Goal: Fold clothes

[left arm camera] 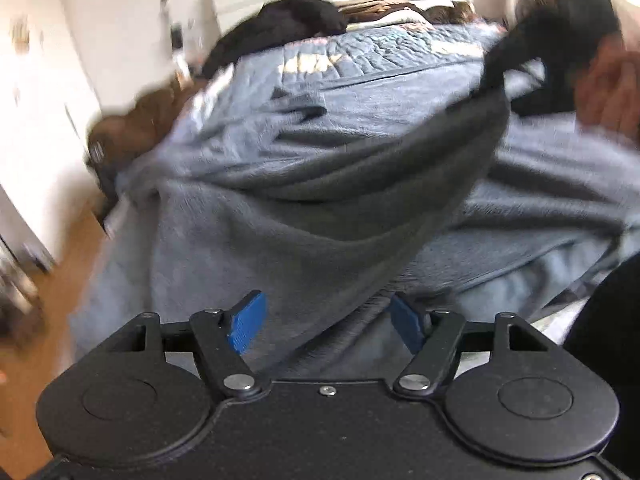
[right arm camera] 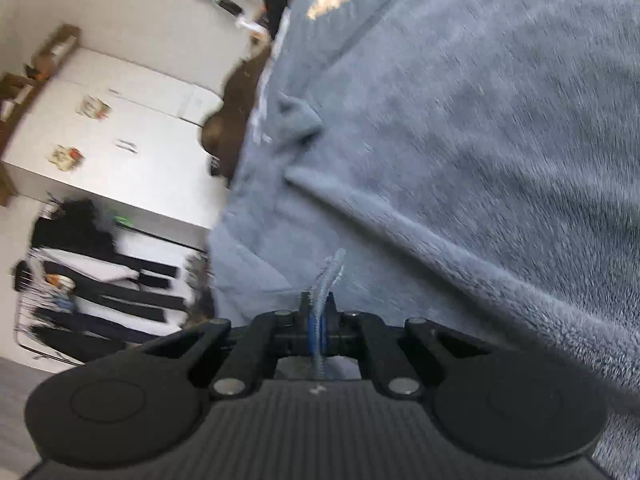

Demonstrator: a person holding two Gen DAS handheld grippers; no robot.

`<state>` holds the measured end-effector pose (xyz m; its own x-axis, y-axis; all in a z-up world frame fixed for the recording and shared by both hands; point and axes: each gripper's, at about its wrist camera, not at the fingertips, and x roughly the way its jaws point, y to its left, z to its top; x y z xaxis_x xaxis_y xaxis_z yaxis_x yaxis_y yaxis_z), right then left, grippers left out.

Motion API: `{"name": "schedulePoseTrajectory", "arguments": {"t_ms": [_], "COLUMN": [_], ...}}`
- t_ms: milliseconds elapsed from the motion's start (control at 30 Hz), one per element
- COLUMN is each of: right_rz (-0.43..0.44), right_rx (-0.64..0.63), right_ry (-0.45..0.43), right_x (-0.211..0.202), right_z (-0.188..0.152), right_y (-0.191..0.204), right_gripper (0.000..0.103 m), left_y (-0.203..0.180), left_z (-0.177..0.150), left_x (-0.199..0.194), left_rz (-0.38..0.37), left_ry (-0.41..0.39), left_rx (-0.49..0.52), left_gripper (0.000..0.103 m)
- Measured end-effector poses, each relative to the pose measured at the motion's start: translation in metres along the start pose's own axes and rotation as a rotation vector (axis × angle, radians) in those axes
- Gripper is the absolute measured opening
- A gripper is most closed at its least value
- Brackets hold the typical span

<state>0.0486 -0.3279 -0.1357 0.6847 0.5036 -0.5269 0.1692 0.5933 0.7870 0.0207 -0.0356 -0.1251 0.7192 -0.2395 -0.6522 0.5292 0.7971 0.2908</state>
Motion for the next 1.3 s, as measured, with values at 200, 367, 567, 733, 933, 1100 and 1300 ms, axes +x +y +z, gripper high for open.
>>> {"name": "schedulePoseTrajectory", "arguments": {"t_ms": [200, 367, 567, 733, 933, 1100, 1300], "right_rz": [0.103, 0.163, 0.2, 0.197, 0.22, 0.283, 0.319], "right_rx": [0.06, 0.103, 0.134, 0.161, 0.193, 0.19, 0.155], "right_ry": [-0.096, -0.163, -0.226, -0.268, -0.328, -0.401, -0.454], "right_x": [-0.037, -0.06, -0.084, -0.095, -0.122, -0.154, -0.19], "right_z": [0.01, 0.021, 0.032, 0.038, 0.045, 0.056, 0.062], "right_y": [0.019, 0.026, 0.026, 0.019, 0.014, 0.026, 0.033], "right_gripper": [0.003, 0.003, 0.003, 0.003, 0.003, 0.003, 0.003], "left_y": [-0.028, -0.023, -0.02, -0.024, 0.024, 0.059, 0.06], "left_z": [0.007, 0.008, -0.011, -0.039, -0.027, 0.022, 0.037], "left_x": [0.015, 0.037, 0.057, 0.066, 0.031, -0.033, -0.067], "left_rz": [0.088, 0.202, 0.271, 0.341, 0.354, 0.325, 0.221], "left_ry": [-0.027, 0.001, 0.088, 0.133, 0.114, -0.042, -0.061], "left_rx": [0.121, 0.131, 0.201, 0.347, 0.327, 0.277, 0.37], "left_gripper": [0.068, 0.068, 0.067, 0.005, 0.004, 0.004, 0.004]}}
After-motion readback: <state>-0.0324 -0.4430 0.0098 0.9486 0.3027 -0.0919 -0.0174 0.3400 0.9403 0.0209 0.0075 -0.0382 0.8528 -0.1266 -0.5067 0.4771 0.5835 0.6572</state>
